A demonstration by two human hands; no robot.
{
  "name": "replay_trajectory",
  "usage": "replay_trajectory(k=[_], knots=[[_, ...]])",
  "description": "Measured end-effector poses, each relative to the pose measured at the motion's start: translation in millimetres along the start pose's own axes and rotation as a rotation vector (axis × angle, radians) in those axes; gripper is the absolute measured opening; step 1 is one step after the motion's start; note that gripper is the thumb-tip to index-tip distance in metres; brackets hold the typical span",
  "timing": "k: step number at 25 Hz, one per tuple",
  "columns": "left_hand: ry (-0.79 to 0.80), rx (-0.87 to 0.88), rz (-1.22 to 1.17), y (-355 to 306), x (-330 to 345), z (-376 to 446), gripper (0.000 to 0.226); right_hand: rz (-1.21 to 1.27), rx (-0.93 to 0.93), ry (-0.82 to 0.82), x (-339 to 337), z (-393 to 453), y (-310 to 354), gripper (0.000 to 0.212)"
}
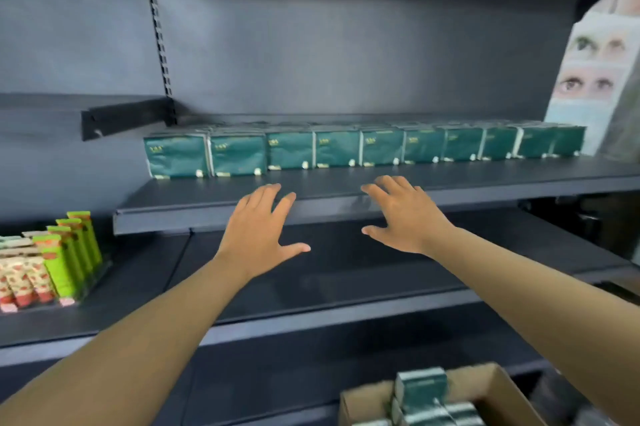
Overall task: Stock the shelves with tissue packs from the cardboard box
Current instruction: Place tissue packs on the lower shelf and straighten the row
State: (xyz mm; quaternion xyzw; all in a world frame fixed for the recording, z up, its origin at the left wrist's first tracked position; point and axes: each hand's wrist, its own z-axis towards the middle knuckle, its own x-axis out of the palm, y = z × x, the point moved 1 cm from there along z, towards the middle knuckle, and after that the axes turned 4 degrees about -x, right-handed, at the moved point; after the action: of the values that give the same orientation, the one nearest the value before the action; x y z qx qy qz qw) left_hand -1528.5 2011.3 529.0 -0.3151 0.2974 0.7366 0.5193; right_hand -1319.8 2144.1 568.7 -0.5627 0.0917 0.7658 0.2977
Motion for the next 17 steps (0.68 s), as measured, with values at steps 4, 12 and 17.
replay_trajectory(k=[4, 12, 17], knots=[[0.129, 0.07, -0.065, -76.3, 34.5, -44.5, 0.087, 0.033, 0.052, 0.084, 39.0, -73.4, -30.7, 0.072], [0.493, -0.004, -0.124, -206.3, 156.5, -134.7, 0.087, 0.145, 0.066, 0.392, 168.4, -180.6, -113.6, 0.069], [0.664, -0.254, -0.168, -278.8, 240.8, -223.2, 0.081, 0.257, -0.083, 0.51, 269.2, -231.2, -150.0, 0.061]])
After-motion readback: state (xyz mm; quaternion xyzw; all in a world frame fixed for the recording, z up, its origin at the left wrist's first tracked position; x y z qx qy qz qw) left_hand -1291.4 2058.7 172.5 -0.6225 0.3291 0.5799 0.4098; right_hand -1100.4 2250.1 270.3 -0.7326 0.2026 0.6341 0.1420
